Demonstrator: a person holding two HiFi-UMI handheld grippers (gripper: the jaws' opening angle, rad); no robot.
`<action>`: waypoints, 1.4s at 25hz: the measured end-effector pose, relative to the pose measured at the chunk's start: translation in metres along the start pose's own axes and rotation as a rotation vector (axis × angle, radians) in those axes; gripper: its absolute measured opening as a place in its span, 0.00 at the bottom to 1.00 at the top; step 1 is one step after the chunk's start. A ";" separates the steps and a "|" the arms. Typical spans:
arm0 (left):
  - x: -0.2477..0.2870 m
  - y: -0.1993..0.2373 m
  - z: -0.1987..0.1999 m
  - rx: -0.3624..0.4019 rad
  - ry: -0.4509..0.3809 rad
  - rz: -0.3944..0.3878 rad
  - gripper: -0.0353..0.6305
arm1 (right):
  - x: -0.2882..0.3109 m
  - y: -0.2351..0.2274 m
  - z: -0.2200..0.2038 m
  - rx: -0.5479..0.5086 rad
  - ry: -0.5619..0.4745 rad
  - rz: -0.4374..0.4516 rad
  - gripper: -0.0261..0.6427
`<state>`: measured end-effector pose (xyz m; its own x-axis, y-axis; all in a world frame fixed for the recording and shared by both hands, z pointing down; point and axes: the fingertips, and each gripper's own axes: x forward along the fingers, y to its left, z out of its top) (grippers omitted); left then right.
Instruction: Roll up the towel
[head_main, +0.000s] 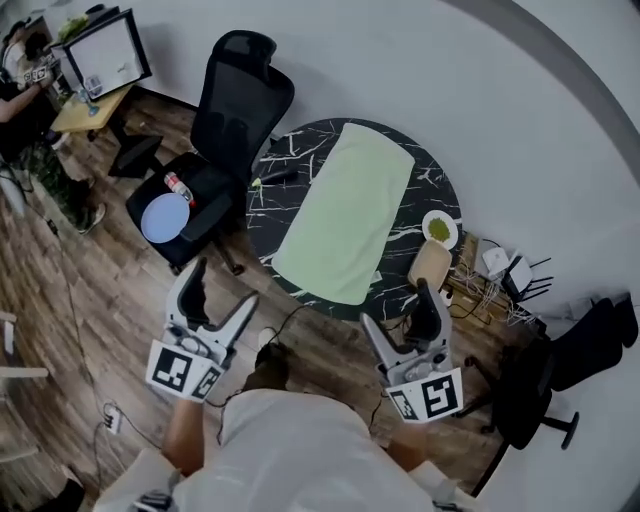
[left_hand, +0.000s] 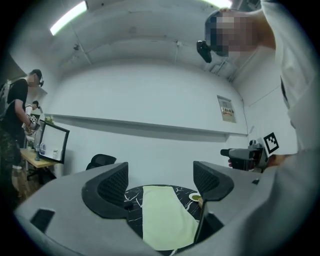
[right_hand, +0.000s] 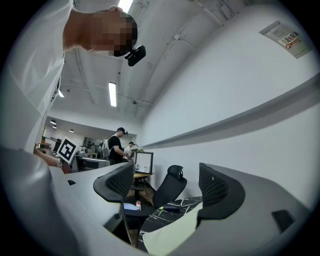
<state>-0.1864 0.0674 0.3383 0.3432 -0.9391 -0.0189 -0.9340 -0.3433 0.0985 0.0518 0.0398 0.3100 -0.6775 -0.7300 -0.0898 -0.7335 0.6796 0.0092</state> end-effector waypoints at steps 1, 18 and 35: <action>0.010 0.011 -0.001 -0.004 0.008 -0.020 0.62 | 0.012 -0.001 -0.002 0.001 0.009 -0.017 0.58; 0.110 0.026 -0.077 0.031 0.230 -0.251 0.61 | 0.049 -0.027 -0.112 -0.201 0.423 -0.063 0.58; 0.061 0.009 -0.405 0.943 1.179 -1.020 0.61 | -0.041 -0.003 -0.441 -0.461 1.272 0.572 0.58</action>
<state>-0.1340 0.0132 0.7406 0.2436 -0.0222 0.9696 0.0681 -0.9969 -0.0400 0.0576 0.0359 0.7529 -0.2865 -0.1108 0.9516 -0.1413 0.9873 0.0725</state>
